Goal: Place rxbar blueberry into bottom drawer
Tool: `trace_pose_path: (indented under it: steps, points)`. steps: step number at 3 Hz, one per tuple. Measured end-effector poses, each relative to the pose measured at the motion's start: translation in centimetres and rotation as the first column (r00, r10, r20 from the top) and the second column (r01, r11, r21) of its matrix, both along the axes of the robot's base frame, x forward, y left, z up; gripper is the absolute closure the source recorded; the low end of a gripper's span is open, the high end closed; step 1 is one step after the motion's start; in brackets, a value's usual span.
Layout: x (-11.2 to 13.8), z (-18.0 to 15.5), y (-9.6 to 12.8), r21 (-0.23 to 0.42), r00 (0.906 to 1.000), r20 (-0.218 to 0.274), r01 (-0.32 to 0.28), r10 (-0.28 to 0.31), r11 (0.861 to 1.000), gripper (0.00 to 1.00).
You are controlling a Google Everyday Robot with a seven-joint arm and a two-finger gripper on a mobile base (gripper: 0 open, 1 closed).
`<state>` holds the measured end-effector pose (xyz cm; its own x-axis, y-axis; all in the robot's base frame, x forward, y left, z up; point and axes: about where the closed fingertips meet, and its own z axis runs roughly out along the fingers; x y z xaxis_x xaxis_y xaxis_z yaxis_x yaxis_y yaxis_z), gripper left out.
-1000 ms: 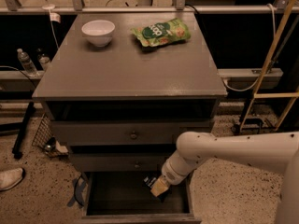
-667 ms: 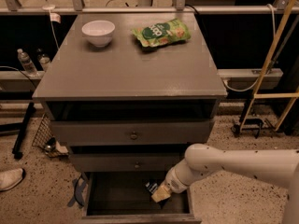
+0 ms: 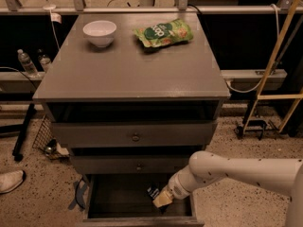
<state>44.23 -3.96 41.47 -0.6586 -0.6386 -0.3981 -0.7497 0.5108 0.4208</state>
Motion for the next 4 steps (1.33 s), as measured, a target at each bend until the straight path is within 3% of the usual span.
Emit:
trace_pose_path:
  steps: [1,2,4]
  points:
    - [0.6,-2.5,-0.5,0.023,0.9986,-0.011,0.051,-0.051,0.998,1.0]
    - [1.3,-6.5,-1.1,0.045,0.9923,-0.028,0.122,-0.12,0.992,1.0]
    - [2.7,-11.8,-1.8,0.075,0.9785,-0.017,0.206,-0.206,0.976,1.0]
